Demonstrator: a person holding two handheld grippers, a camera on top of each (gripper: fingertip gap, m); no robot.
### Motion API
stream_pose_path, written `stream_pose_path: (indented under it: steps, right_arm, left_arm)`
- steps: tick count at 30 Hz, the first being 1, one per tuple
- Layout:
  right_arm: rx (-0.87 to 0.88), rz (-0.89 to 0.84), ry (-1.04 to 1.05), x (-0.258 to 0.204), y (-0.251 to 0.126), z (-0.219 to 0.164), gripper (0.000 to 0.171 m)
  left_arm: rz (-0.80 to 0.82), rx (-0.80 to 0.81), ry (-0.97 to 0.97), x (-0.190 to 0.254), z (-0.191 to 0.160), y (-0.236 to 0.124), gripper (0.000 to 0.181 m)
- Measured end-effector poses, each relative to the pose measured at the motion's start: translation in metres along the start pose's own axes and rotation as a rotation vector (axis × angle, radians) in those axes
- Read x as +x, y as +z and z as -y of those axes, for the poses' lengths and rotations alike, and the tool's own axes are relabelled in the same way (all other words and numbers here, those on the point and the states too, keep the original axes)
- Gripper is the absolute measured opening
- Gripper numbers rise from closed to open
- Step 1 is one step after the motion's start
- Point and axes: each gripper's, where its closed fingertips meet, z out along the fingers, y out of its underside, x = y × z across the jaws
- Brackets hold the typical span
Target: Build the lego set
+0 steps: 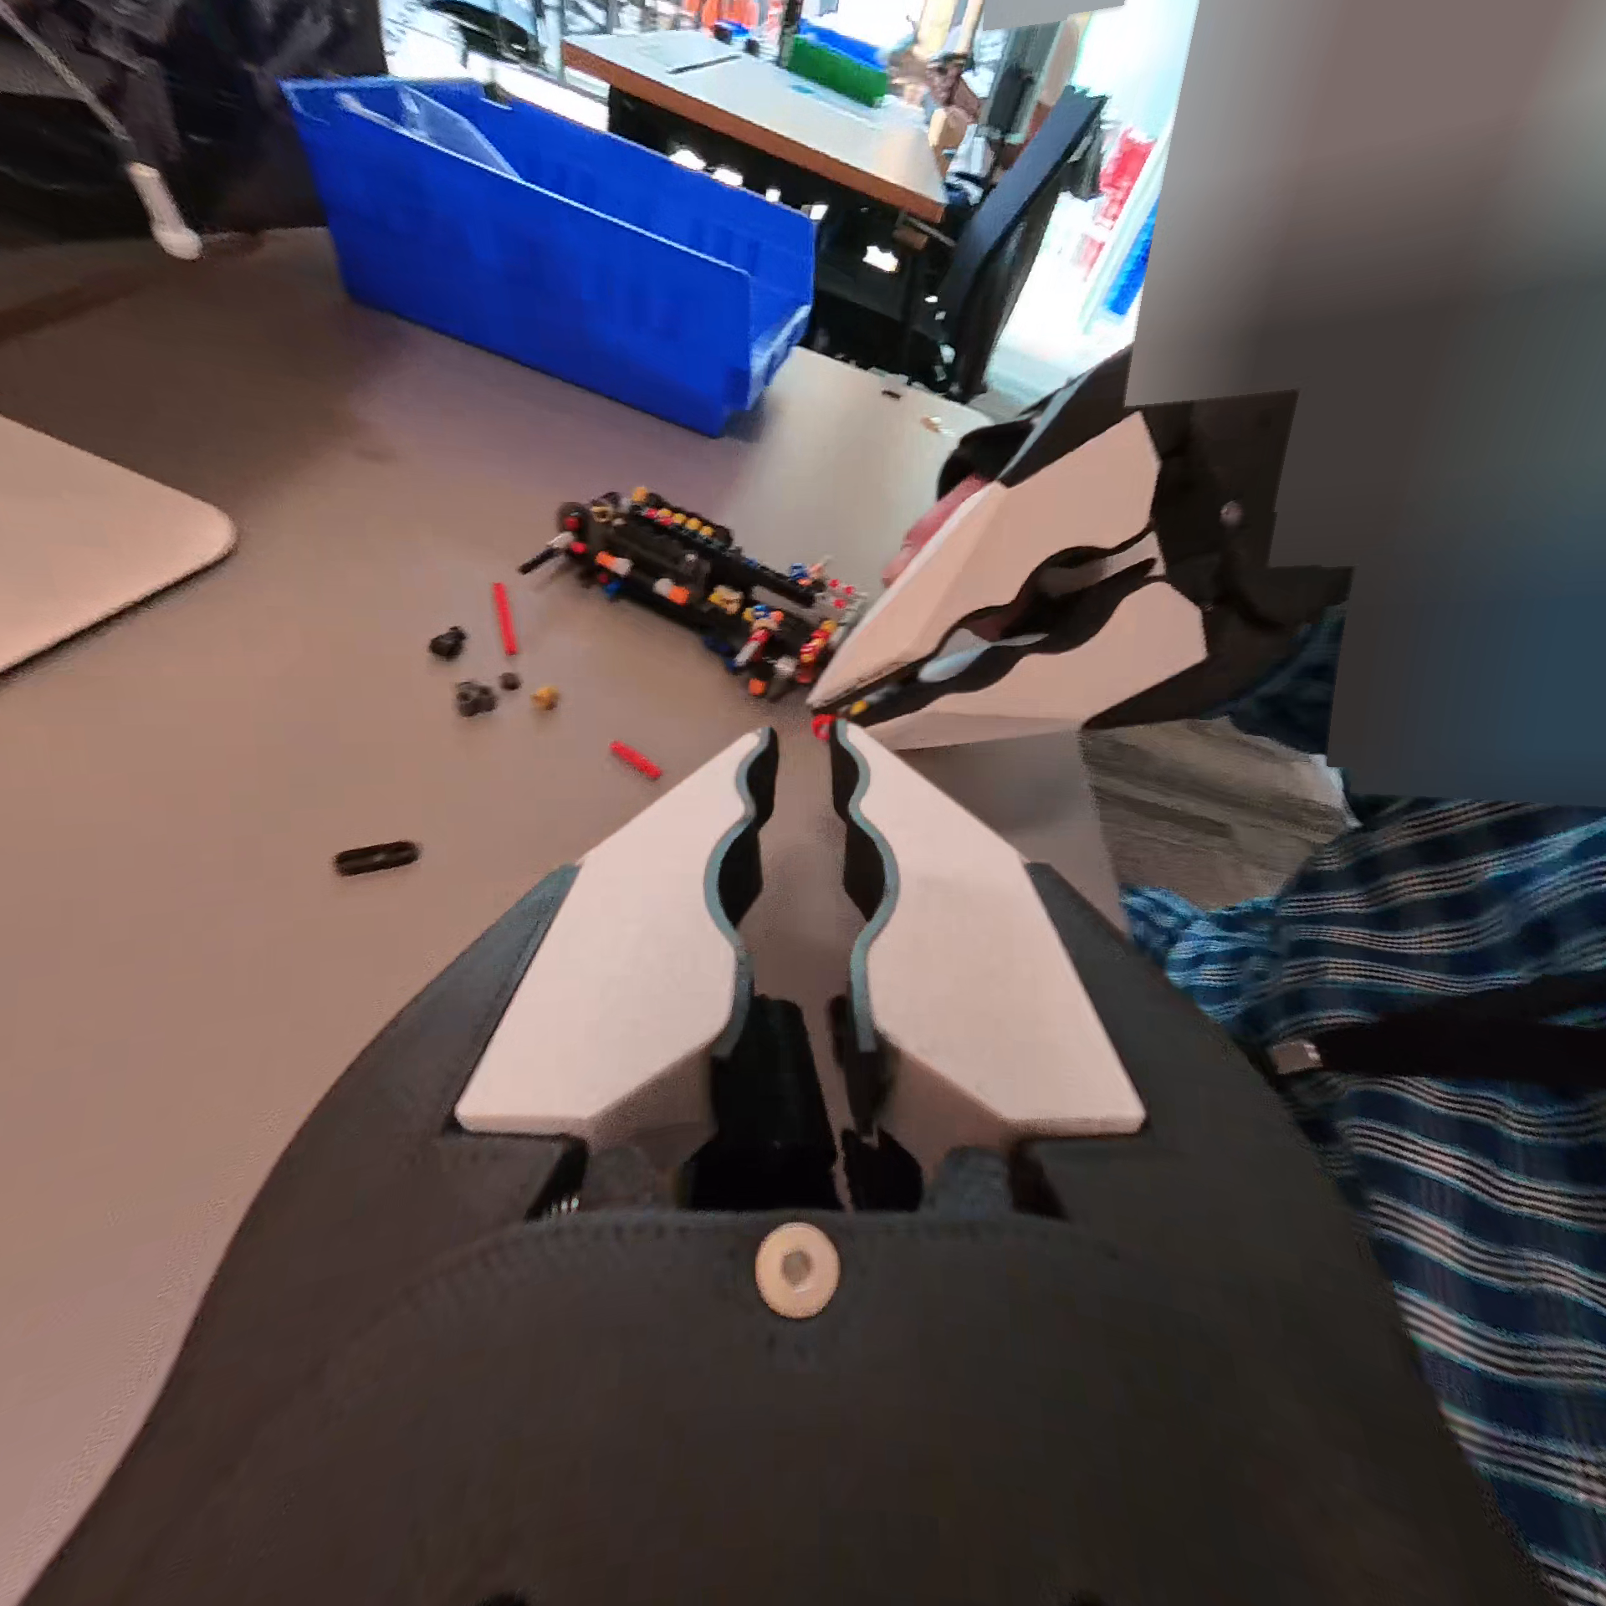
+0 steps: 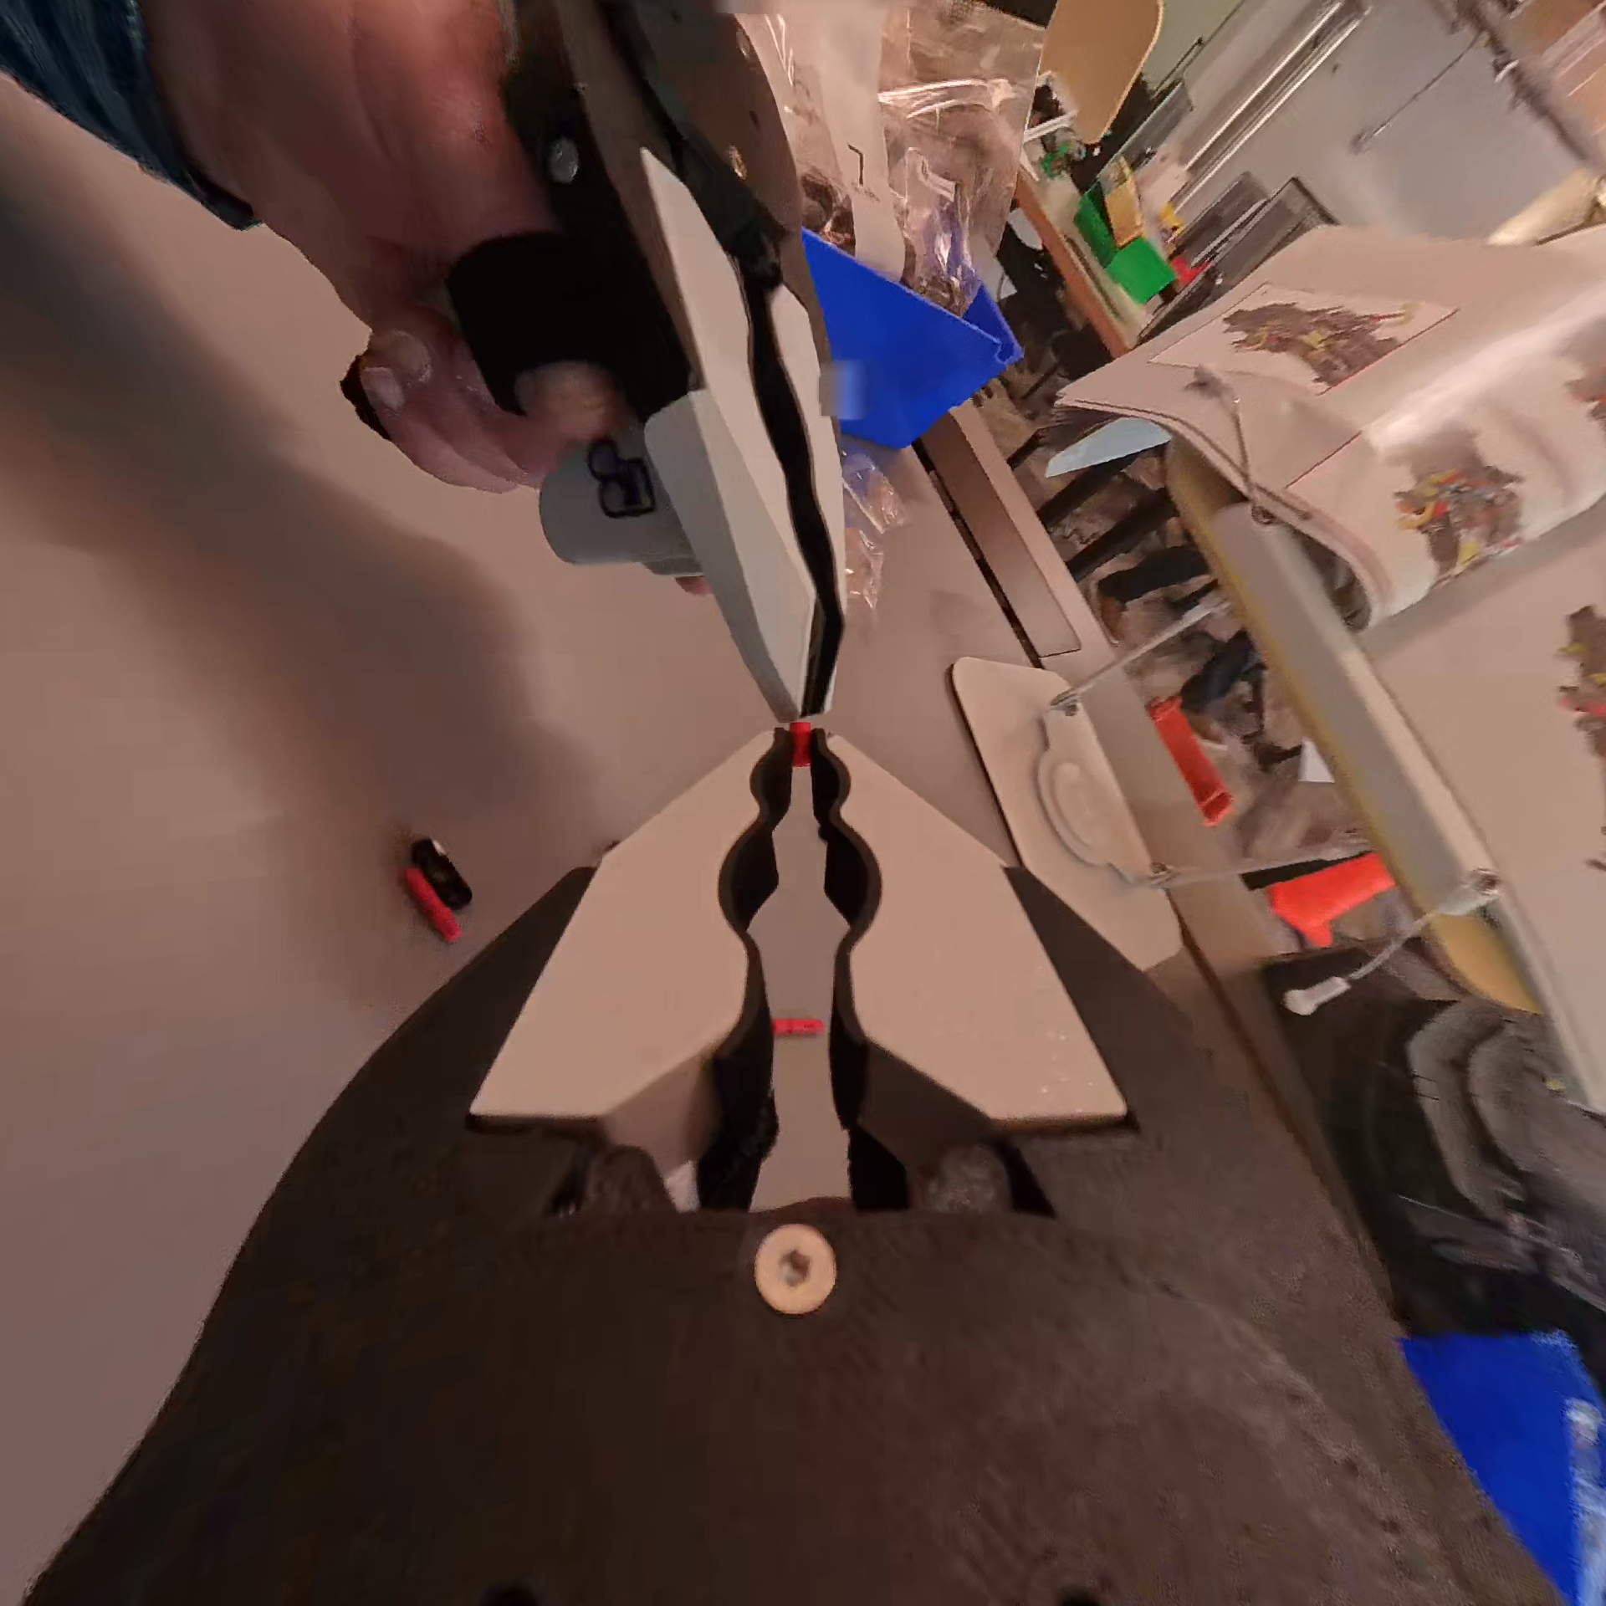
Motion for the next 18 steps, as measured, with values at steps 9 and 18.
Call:
stream_pose_path:
  steps: [9,18]
  right_arm:
    - [-0.002,-0.069,-0.056,0.002,-0.019,-0.009,0.001]
    - [0.007,-0.102,-0.069,0.003,-0.026,-0.013,0.001]
  left_arm:
    - [-0.062,-0.004,-0.040,0.017,0.005,0.020,0.004]
    - [-0.078,-0.003,-0.054,0.020,0.005,0.025,0.008]
